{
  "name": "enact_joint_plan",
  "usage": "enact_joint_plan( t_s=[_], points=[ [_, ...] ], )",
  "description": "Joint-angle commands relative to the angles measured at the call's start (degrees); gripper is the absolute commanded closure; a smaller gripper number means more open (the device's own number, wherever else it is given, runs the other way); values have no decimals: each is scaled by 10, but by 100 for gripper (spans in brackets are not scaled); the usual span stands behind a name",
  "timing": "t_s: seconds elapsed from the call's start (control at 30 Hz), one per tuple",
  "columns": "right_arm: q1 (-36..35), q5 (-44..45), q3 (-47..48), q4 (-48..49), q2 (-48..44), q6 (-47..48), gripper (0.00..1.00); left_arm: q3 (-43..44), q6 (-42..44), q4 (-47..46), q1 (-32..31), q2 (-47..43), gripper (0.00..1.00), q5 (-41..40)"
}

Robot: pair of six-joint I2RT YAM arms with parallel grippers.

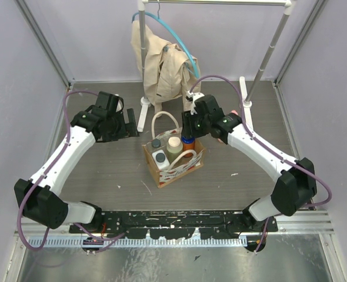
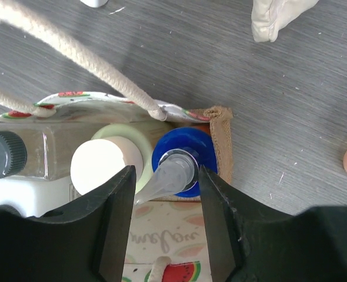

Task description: Take the personal care products out of the canvas bag

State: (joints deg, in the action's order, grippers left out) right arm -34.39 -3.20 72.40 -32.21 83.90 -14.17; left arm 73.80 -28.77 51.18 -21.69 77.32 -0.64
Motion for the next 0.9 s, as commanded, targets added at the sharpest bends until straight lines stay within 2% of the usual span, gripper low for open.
enact_joint_plan(
  t_s=[0.0,0.53,0.67,0.77,0.87],
  points=[
    [-2,-13,-5,23,15,-6,49,-8,-1,-13,-2,-2,2,8],
    [-6,32,-20,25,52,0,49,-12,-1,-18,-2,1,2,13],
    [-8,36,-13,20,61,2,68,-15,-1,-18,-3,0,2,14],
    [-18,56,-1,8,55,4,77,-15,0,-18,-2,-1,2,13],
    [-28,82,22,-10,36,8,82,-15,0,-18,-2,-2,2,12]
  ],
)
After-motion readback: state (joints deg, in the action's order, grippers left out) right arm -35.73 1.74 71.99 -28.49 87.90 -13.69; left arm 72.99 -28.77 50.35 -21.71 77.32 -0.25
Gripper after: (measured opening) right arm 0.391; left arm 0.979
